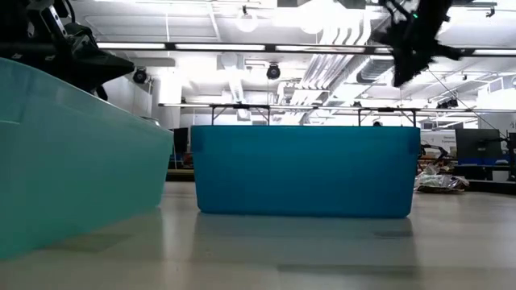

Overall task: Sort candy
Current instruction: Put the green gummy into the transparent bin

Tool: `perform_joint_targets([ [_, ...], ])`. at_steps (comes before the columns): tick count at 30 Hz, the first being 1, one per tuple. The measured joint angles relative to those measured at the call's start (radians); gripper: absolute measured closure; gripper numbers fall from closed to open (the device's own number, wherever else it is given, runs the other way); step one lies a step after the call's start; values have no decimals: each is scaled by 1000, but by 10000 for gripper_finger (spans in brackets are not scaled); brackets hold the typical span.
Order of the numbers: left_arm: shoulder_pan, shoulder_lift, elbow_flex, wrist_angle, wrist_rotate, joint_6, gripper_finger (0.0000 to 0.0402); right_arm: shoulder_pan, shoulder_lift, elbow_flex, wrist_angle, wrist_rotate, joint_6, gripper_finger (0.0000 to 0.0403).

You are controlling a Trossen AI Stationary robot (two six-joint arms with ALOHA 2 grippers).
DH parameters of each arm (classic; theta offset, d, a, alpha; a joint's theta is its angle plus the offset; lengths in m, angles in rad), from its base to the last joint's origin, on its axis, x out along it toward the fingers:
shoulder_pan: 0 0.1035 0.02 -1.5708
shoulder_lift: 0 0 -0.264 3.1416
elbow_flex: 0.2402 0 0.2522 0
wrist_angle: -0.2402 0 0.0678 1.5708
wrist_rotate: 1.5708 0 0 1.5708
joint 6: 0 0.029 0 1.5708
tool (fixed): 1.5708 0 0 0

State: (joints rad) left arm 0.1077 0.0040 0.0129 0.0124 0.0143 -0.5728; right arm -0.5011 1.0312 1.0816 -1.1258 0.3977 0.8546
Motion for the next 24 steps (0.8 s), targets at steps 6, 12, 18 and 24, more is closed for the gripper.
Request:
perform_joint_targets([
  [6, 0, 0, 0, 0, 0, 0, 401, -40, -8, -125, -21, -119, 341, 260],
  [12, 0, 0, 0, 0, 0, 0, 401, -141, 52, -238, 75, -177, 408, 225],
  [18, 0, 0, 0, 0, 0, 0, 401, -216, 118, -306, 115, -217, 450, 224],
  [24, 0, 0, 0, 0, 0, 0, 401, -227, 170, -384, 224, -209, 578, 224],
])
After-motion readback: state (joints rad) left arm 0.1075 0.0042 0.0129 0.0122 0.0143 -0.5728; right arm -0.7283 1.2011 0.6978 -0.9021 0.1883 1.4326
